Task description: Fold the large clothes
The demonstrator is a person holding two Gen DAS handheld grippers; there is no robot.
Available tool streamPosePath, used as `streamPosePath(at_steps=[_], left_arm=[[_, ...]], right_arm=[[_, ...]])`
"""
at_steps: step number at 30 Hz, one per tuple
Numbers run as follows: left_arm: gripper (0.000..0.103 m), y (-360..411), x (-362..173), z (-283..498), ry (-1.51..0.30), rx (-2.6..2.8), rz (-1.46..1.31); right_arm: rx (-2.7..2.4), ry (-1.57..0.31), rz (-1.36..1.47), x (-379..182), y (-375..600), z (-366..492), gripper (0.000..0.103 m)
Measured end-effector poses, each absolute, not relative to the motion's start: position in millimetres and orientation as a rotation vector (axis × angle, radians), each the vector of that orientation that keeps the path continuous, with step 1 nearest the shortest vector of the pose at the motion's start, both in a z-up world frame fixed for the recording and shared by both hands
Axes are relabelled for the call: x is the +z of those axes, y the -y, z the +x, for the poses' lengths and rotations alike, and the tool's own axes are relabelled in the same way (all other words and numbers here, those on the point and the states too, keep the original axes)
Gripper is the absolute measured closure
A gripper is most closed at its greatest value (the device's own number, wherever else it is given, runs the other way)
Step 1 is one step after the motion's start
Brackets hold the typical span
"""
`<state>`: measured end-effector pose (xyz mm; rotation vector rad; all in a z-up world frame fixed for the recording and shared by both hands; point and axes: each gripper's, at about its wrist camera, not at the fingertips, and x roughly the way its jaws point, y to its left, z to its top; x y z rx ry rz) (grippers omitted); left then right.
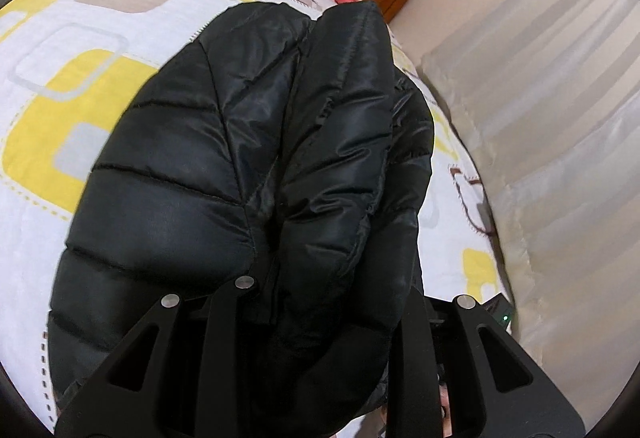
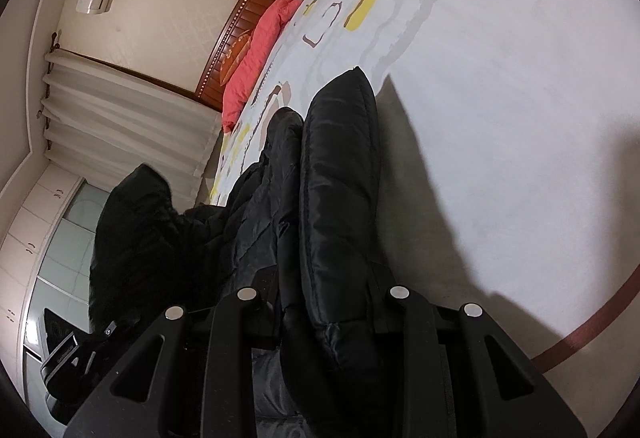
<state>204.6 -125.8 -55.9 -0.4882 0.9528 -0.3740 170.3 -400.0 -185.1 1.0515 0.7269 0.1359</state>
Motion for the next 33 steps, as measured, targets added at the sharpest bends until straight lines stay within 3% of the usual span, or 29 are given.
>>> streamPosePath(at_steps=[20,33], left_arm=[[0.079,196.1,-92.9,249.9,-1.027,-0.358,-0.380],[0.079,193.1,-107.6,248.9,-1.005,-0.355,-0.331]], right_arm=[[0.141,-0.733,1.103,-197.6,408.5,160.5,0.075],[0.134,-0.733,1.098,-199.3,411.4,156.7,0.076]])
